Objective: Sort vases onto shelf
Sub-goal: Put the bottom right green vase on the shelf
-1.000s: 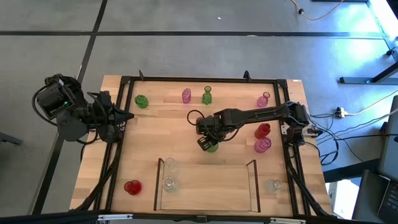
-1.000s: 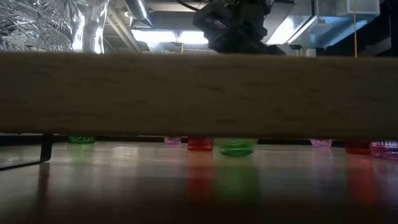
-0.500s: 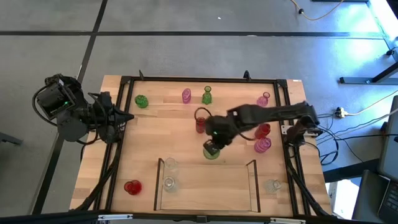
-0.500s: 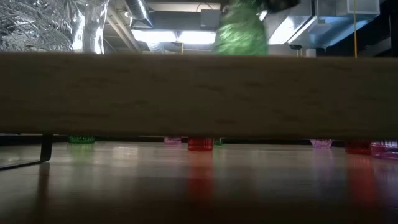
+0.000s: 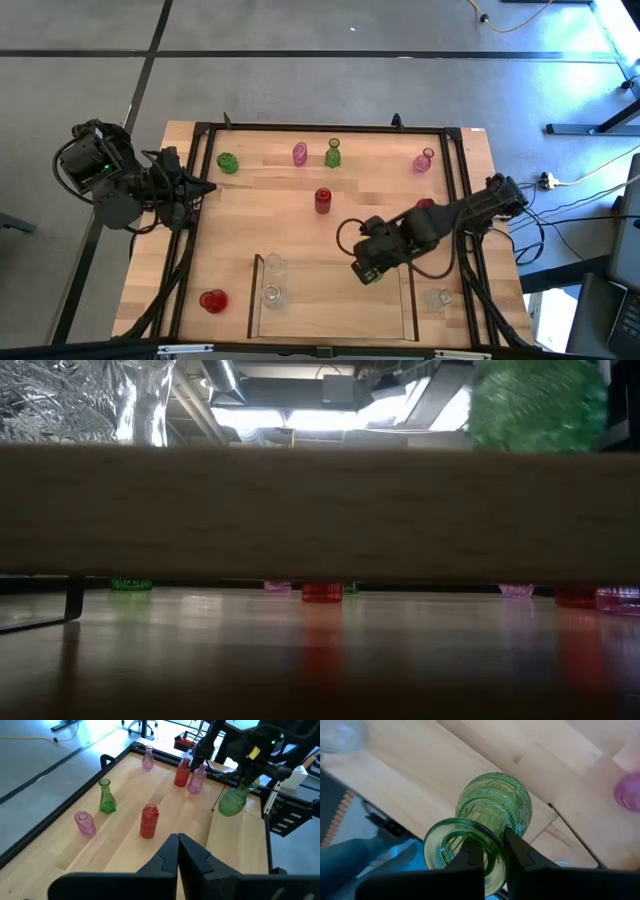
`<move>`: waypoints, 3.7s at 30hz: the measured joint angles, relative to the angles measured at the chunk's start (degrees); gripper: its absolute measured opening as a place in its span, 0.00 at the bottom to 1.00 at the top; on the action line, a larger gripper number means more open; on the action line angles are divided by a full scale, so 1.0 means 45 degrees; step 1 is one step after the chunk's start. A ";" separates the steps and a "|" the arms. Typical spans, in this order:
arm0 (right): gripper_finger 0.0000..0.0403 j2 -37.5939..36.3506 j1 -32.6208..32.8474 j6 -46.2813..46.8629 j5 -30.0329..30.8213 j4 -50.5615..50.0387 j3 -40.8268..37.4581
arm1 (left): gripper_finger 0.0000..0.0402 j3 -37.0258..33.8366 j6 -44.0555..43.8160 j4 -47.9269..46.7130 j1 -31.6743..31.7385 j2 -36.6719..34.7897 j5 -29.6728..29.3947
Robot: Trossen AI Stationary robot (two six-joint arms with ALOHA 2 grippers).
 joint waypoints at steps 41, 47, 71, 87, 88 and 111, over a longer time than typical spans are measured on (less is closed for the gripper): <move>0.03 0.0156 0.3827 0.4064 0.0215 0.3344 -0.1398 | 0.00 0.0001 -0.0019 0.0336 0.0004 0.0000 0.0194; 0.03 0.0521 0.3822 0.4263 -0.0362 0.3226 -0.1401 | 0.00 0.0001 -0.0020 0.0512 -0.0001 0.0088 0.0211; 0.05 0.0687 0.4201 0.5409 -0.0061 0.2827 -0.1397 | 0.00 0.0001 0.0000 0.0540 0.0004 0.0384 0.0209; 0.05 0.1083 0.4206 0.5426 -0.0051 0.3143 -0.1397 | 0.00 0.0001 0.0000 0.0539 0.0000 0.0384 0.0235; 0.05 0.1084 0.4206 0.5474 -0.0049 0.3123 -0.1380 | 0.00 0.0001 0.0000 0.0539 0.0004 0.0384 0.0238; 0.23 0.1088 0.4206 0.5735 0.0069 0.3064 -0.1377 | 0.00 0.0001 0.0000 0.0536 0.0003 0.0384 0.0243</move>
